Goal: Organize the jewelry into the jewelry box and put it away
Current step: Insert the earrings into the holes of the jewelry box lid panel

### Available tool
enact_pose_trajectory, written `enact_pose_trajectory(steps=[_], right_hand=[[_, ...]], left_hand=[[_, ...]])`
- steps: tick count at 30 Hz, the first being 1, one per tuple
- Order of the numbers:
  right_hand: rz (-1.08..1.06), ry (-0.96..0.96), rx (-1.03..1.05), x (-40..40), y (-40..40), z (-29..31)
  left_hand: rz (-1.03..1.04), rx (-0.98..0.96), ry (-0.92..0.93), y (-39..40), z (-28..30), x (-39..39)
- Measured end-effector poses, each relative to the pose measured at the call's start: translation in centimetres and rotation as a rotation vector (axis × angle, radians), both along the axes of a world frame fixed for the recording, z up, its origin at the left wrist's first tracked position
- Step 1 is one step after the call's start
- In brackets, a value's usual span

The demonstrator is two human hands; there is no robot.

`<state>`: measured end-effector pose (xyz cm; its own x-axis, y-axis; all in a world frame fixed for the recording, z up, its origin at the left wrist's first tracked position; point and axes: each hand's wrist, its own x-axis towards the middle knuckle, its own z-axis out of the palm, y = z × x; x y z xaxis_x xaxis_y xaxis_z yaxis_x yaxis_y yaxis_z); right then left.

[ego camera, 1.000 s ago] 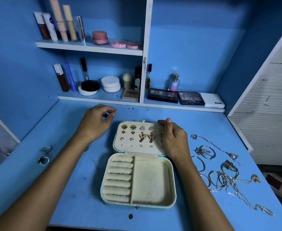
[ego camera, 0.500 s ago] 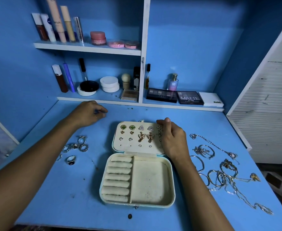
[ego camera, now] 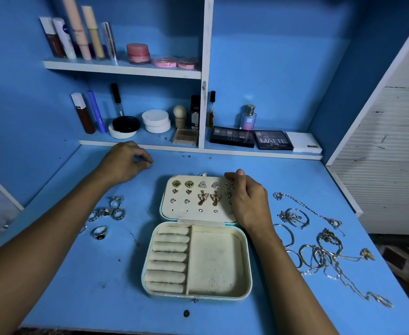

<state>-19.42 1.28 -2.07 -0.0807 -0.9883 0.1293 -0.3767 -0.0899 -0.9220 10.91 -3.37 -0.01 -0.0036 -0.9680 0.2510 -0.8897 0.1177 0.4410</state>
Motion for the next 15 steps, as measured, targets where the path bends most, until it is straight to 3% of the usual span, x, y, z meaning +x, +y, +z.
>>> enact_pose_trajectory(steps=[6, 15], right_hand=[[0.003, -0.010, 0.005, 0.0, 0.0, 0.0], [-0.005, -0.013, 0.001, 0.0, 0.0, -0.1]], left_hand=[[0.071, -0.018, 0.261, 1.5, 0.7, -1.5], [-0.033, -0.014, 0.342, 5.1, 2.4, -4.2]])
